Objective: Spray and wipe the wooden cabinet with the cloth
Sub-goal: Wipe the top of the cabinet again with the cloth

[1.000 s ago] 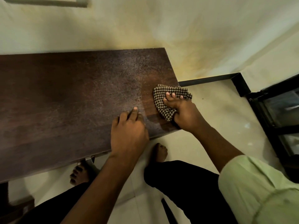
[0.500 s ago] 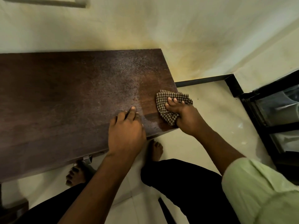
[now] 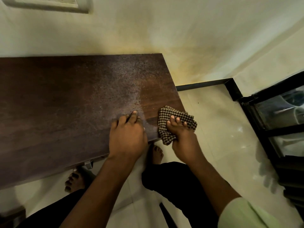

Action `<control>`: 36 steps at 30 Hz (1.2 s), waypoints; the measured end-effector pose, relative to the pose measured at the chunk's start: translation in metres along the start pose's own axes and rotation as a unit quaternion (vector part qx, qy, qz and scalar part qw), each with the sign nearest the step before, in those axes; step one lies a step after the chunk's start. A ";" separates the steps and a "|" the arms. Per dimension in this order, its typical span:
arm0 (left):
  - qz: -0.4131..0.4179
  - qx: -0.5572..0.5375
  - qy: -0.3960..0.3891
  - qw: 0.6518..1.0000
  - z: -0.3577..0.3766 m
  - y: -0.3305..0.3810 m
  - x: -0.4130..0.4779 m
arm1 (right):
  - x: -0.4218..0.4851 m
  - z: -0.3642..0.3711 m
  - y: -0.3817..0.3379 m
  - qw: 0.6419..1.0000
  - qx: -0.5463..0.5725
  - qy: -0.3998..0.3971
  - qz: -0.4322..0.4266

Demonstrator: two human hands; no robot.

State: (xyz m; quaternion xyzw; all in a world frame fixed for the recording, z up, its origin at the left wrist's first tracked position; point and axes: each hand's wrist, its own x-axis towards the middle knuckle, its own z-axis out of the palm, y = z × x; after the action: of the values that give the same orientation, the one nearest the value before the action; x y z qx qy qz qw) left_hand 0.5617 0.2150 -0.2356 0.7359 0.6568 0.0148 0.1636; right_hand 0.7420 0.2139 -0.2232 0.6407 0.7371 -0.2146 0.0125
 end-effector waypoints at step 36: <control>-0.029 -0.034 -0.008 0.999 -0.028 -0.013 -0.008 | 0.000 0.050 -0.072 0.995 -0.016 -0.027 -0.091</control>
State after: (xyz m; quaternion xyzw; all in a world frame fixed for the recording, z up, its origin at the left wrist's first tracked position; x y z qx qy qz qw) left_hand 0.5417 0.2142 -0.2111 0.7106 0.6758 0.0261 0.1939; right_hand 0.6605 0.1907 -0.2465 0.5644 0.7954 -0.2199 0.0229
